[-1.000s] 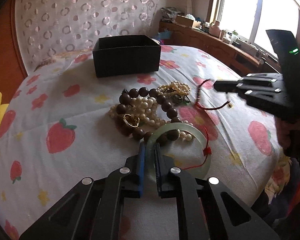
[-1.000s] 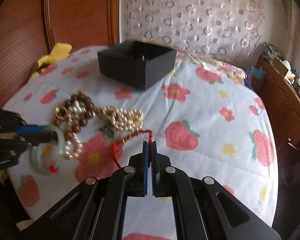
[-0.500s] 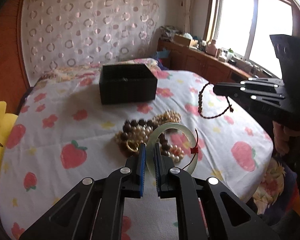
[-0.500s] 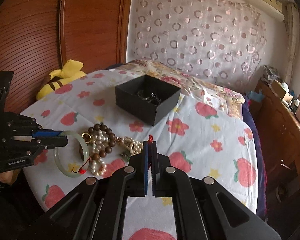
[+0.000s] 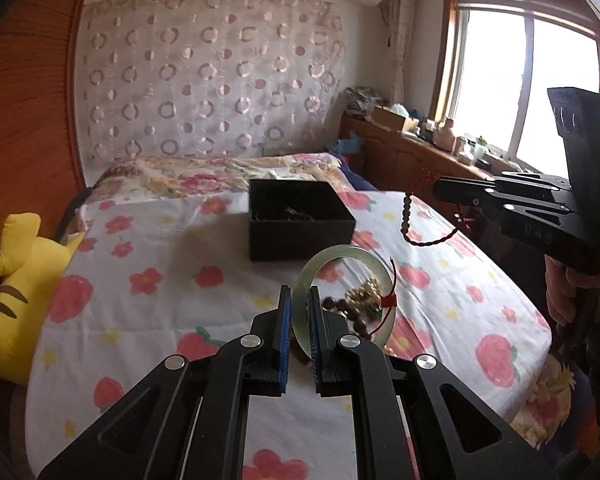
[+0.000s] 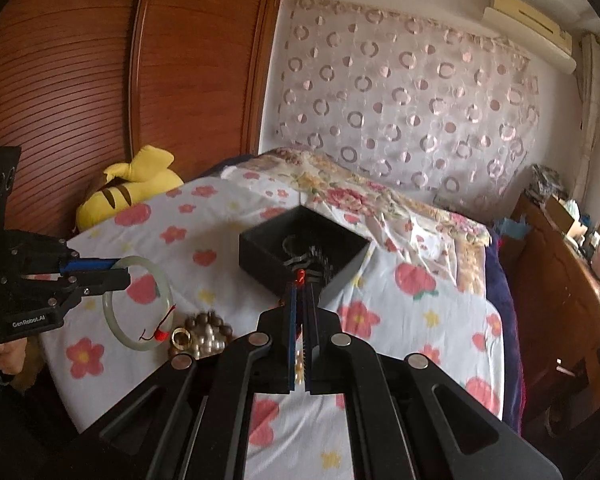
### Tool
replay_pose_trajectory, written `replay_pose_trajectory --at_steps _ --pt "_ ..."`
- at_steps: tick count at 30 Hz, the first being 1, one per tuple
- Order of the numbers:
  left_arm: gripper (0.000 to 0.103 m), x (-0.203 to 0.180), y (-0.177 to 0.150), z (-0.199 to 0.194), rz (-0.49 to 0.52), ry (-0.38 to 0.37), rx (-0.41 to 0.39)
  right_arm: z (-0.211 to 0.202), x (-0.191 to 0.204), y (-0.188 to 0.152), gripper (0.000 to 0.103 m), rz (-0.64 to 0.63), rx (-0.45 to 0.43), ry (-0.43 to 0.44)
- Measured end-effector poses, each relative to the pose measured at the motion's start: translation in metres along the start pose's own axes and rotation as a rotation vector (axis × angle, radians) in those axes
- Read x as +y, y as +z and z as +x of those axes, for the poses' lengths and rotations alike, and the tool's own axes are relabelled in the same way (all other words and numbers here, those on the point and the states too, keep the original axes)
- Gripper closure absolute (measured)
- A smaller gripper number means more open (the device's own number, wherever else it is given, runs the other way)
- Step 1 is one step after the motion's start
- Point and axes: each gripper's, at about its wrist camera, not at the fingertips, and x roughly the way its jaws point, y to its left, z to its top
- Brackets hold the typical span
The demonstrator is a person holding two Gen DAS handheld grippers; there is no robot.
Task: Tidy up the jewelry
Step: 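Carry the jade bangle into the black box and open the left tool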
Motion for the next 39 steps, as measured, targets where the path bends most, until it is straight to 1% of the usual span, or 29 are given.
replay_pose_trajectory --at_steps 6,8,14,21,24,26,27,28,30,35,39 --pt "0.096 0.013 0.009 0.002 -0.014 0.013 -0.016 0.020 -0.002 0.024 0.100 -0.021 -0.011 -0.005" --pt "0.096 0.017 0.013 0.003 -0.015 0.016 -0.024 0.034 -0.004 0.033 0.100 -0.022 -0.010 0.004" --pt "0.096 0.029 0.027 0.015 -0.025 0.015 -0.039 0.081 -0.011 0.050 0.100 -0.029 0.028 0.004" --pt "0.096 0.044 0.042 0.040 -0.039 0.011 -0.025 0.125 -0.023 0.051 0.099 -0.006 0.071 0.027" --pt "0.096 0.050 0.050 0.054 -0.039 0.013 -0.016 0.136 -0.030 0.047 0.099 0.012 0.080 0.033" --pt "0.096 0.053 0.057 0.064 -0.038 0.013 -0.009 0.142 -0.036 0.045 0.097 0.021 0.084 0.029" --pt "0.095 0.053 0.060 0.069 -0.036 0.012 -0.007 0.144 -0.039 0.045 0.090 0.024 0.083 0.022" --pt "0.095 0.053 0.064 0.074 -0.034 0.010 -0.005 0.146 -0.044 0.044 0.080 0.033 0.081 0.021" --pt "0.095 0.054 0.070 0.085 -0.026 0.009 -0.001 0.148 -0.050 0.042 0.070 0.055 0.082 0.039" --pt "0.095 0.054 0.086 0.112 -0.016 0.006 0.012 0.147 -0.062 0.040 0.069 0.055 0.066 0.030" --pt "0.095 0.050 0.097 0.134 0.004 0.003 0.025 0.145 -0.074 0.037 0.067 0.082 0.062 0.031"
